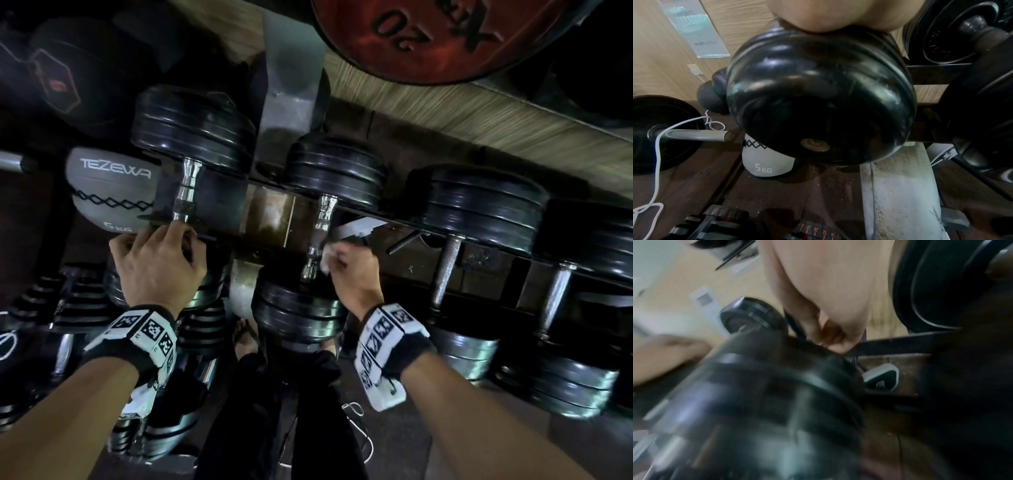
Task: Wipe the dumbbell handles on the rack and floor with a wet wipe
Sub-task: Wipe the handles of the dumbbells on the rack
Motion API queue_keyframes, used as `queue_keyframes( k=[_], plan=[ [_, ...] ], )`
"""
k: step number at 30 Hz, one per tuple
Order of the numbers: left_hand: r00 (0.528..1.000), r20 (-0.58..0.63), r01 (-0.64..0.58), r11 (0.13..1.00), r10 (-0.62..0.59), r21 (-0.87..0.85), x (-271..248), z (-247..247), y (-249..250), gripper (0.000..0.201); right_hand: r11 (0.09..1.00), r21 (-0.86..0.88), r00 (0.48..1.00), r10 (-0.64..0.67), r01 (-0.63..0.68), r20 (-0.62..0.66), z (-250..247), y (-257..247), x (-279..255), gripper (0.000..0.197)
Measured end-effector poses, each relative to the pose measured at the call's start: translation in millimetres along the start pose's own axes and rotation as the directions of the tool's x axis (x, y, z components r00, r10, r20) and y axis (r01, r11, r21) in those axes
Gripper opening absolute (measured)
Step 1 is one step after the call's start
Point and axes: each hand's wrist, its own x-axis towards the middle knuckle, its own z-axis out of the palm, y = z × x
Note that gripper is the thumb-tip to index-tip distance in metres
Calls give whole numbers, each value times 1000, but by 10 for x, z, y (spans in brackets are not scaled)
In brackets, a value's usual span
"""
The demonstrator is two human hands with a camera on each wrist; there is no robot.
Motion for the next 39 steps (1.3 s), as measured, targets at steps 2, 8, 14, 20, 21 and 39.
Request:
queue_keyframes(
  k=[2,8,14,20,21,39],
  plan=[
    [1000,2,-3,1000,3,1,-13,1,-2,25,1000,-7,993,13,-13,115,-25,97,-136,29],
    [1000,-9,-7,1000,7,-3,-14,33,-22,24,993,-27,953,-114,111,-282,-102,-172,275,17],
    [1000,11,-8,1000,8,1,-7,25,-13,28,986,-100,982,-144,132,-121,60,-34,5,24],
    [1000,11,-2,1000,2,3,-8,26,-18,27,982,-124,990,-142,140,-7,-108,-59,-103,28],
    [1000,8,3,1000,-3,4,-8,33,-21,26,972,-136,973,-205,191,-103,-141,-110,-37,29],
    [1000,14,6,1000,-5,-8,8,58,-48,25,945,-235,970,-241,228,-28,-240,-410,323,24]
  ],
)
